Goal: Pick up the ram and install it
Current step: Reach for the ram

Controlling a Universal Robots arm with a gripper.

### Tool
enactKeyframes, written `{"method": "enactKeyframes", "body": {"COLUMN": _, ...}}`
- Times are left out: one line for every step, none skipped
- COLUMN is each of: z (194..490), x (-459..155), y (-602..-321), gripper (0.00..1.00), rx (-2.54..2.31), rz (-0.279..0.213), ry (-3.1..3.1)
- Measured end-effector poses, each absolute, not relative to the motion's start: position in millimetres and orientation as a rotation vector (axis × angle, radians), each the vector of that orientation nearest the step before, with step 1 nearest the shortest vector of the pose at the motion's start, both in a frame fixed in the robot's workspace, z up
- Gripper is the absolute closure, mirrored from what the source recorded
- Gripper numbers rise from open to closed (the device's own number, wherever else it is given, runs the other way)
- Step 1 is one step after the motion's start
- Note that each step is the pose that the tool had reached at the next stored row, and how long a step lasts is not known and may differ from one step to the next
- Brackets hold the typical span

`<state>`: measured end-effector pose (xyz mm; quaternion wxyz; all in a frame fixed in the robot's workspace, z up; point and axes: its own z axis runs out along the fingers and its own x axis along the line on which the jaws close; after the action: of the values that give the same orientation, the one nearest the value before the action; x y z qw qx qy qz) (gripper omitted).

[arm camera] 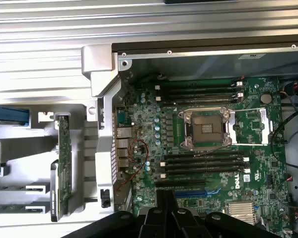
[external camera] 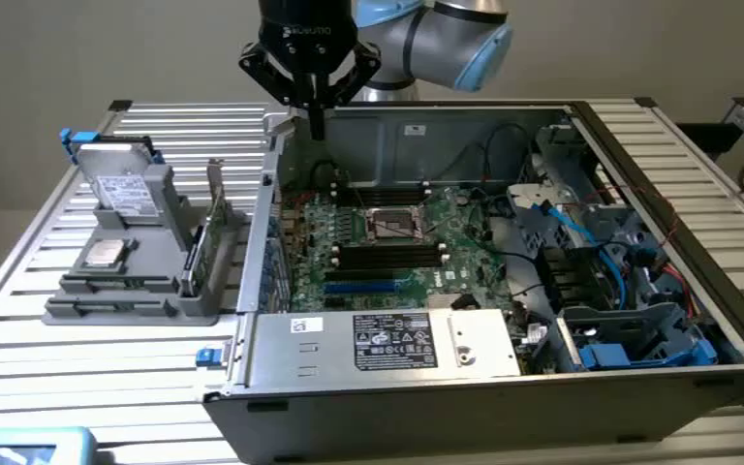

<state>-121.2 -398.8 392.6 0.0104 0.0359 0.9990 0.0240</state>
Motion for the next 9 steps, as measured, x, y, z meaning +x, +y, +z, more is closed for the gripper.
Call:
{"method": "enactKeyframes", "body": {"z": 392.6, "x": -121.2, "y": -398.8, "gripper": 0.89, "rx": 0.112, "rz": 0.075, "ry": 3.118}}
{"method": "enactKeyframes", "body": {"z": 392.6, "x": -121.2, "y": -398.8, "gripper": 0.89, "rx": 0.112, "rz": 0.075, "ry": 3.118}}
{"method": "enactKeyframes", "body": {"z": 392.6, "x": -121.2, "y": -398.8, "gripper": 0.89, "rx": 0.112, "rz": 0.075, "ry": 3.118}}
{"method": "enactKeyframes", "body": {"z": 392.6, "x": -121.2, "y": -398.8, "gripper": 0.89, "rx": 0.112, "rz": 0.075, "ry": 3.118}}
{"method": "enactKeyframes", "body": {"z": 392.6, "x": -121.2, "y": -398.8, "gripper": 0.89, "rx": 0.112, "rz": 0.075, "ry": 3.118}}
{"method": "enactKeyframes", "body": {"z": 392.6, "x": -121.2, "y": -398.8, "gripper": 0.89, "rx": 0.112, "rz": 0.075, "ry": 3.118}}
{"method": "enactKeyframes", "body": {"z": 392.6, "x": -121.2, "y": -398.8, "gripper": 0.89, "rx": 0.112, "rz": 0.075, "ry": 3.118}}
{"method": "enactKeyframes", "body": {"z": 392.6, "x": -121.2, "y": -398.8, "gripper": 0.89, "rx": 0.112, "rz": 0.075, "ry": 3.118}}
{"method": "enactKeyframes", "body": {"z": 392.6, "x": -121.2, "y": -398.8, "gripper": 0.89, "rx": 0.112, "rz": 0.075, "ry": 3.118}}
